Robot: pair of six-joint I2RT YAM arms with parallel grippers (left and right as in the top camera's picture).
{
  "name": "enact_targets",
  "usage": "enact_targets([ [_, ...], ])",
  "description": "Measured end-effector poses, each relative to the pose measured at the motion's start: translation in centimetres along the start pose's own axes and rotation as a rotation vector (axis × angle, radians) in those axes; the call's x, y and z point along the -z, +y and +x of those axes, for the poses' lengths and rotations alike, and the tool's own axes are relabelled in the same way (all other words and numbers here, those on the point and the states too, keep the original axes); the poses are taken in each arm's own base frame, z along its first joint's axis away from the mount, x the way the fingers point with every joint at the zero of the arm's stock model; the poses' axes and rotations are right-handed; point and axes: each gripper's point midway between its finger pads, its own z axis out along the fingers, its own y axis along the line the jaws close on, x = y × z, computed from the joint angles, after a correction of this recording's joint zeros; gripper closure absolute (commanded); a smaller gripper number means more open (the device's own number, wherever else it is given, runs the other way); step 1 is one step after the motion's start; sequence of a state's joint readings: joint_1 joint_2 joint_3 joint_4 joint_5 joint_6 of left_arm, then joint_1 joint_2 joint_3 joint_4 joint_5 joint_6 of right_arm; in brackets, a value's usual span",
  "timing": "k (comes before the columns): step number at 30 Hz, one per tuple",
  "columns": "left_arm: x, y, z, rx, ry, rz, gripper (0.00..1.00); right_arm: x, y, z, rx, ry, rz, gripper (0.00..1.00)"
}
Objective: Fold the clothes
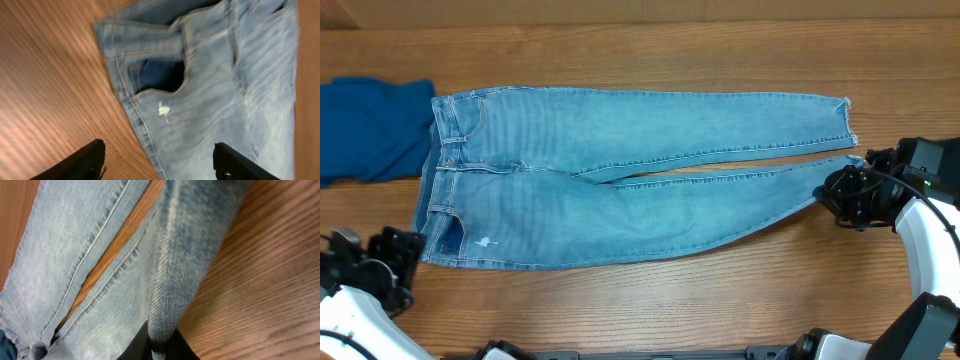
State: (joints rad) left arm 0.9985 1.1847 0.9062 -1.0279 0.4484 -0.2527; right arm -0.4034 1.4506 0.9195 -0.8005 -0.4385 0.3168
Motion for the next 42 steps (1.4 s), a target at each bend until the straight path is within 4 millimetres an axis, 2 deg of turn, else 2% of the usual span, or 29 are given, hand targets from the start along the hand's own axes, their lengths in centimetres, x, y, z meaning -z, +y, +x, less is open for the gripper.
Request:
enact_targets([
  [1, -1.3, 0.6, 0.5, 0.016, 0.023, 0.019, 0.24, 0.0, 0.0, -0.1, 0.002, -0.003, -0.001, 0.9],
  [5, -4.5, 1.5, 1.2, 0.008, 0.049, 0.063, 0.21, 0.0, 0.1, -0.1, 0.002, -0.005, -0.002, 0.9],
  [8, -6.2, 2.2, 1.7, 0.017, 0.081, 0.071, 0.18, 0.0, 0.1, -0.1, 0.002, -0.004, -0.001, 0.9],
  [15, -8.4, 3.1, 0.9, 0.009, 0.101, 0.067, 0.18, 0.0, 0.0, -0.1, 0.001, -0.004, -0.001, 0.9],
  [21, -10.2, 4.6, 1.7, 0.04, 0.169, 0.03, 0.19, 0.0, 0.0, -0.1, 0.001, -0.002, 0.0, 0.9],
  [26, -10.7, 4.6, 0.8, 0.026, 0.143, 0.037, 0.2, 0.0, 0.0, -0.1, 0.001, -0.002, -0.001, 0.9],
  [33, -11.8, 3.3, -0.5, -0.063, 0.105, 0.044, 0.37, 0.0, 0.0, -0.1, 0.001, -0.003, -0.001, 0.9],
  [35, -12.2, 2.7, -0.4, -0.094, 0.106, 0.042, 0.48, 0.0, 0.0, -0.1, 0.001, -0.003, -0.001, 0.9],
  [36, -12.5, 2.4, -0.2, -0.111, 0.111, 0.04, 0.59, 0.0, 0.0, -0.1, 0.001, -0.003, -0.001, 0.9],
  [39, -13.1, 1.9, 0.6, -0.161, 0.135, 0.023, 0.77, 0.0, 0.0, -0.1, 0.002, -0.004, -0.001, 0.89],
  [42, -13.5, 1.8, 1.4, -0.18, 0.163, 0.007, 0.88, 0.0, 0.0, -0.1, 0.002, -0.004, -0.001, 0.9],
])
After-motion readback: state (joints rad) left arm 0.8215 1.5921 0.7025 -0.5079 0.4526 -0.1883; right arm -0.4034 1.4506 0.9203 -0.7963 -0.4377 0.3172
